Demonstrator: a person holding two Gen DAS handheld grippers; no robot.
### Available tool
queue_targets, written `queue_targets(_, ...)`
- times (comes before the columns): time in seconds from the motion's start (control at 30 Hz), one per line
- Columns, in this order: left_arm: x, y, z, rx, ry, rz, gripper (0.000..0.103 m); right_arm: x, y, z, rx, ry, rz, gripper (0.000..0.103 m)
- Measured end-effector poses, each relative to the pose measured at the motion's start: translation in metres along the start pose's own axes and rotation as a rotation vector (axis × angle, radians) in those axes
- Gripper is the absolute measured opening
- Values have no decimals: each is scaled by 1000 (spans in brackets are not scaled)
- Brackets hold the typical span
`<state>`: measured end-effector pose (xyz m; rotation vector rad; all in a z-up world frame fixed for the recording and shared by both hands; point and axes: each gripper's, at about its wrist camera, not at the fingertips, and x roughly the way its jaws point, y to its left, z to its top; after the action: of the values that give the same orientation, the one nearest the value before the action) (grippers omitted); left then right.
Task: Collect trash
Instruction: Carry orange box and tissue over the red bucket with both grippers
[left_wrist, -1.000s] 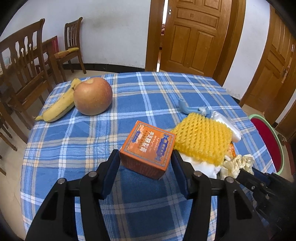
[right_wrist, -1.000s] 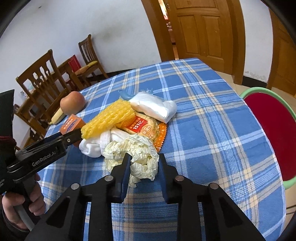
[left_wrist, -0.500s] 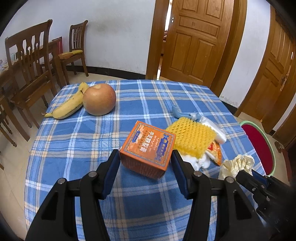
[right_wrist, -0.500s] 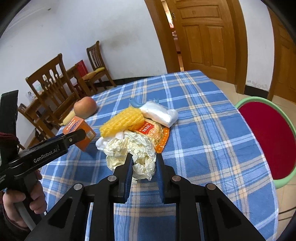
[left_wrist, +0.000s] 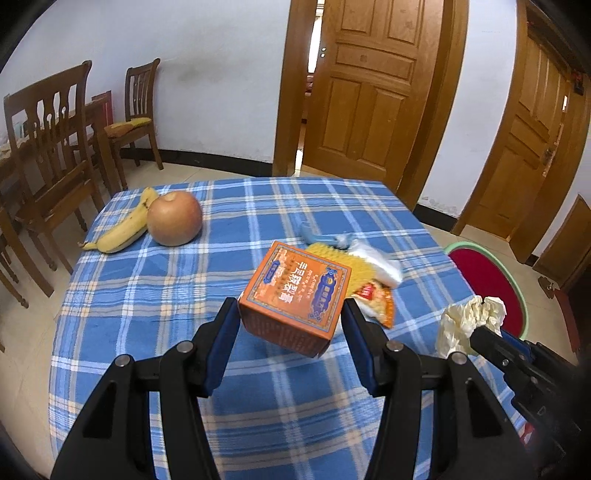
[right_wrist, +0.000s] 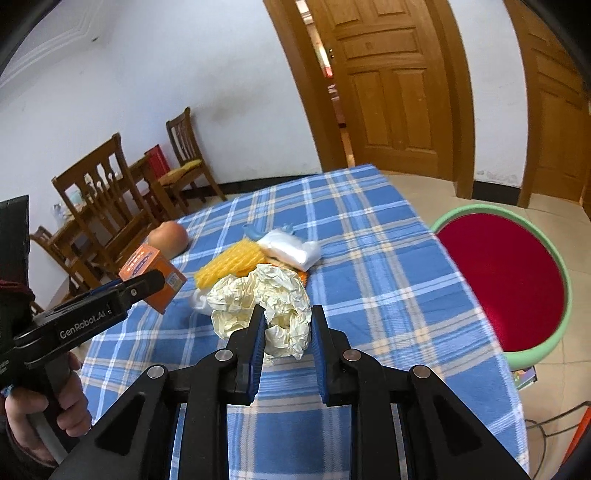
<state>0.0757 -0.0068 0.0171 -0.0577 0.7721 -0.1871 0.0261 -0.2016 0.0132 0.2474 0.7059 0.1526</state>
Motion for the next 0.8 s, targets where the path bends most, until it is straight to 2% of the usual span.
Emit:
queue_targets(0.3,-5,-34,5,44,-15,-44,57,-19,-25,3,38,-31,-44,23)
queue_targets(0.8,13,-103,15,132,7,-135,57,-41,-85,9,128,-79,-158,23)
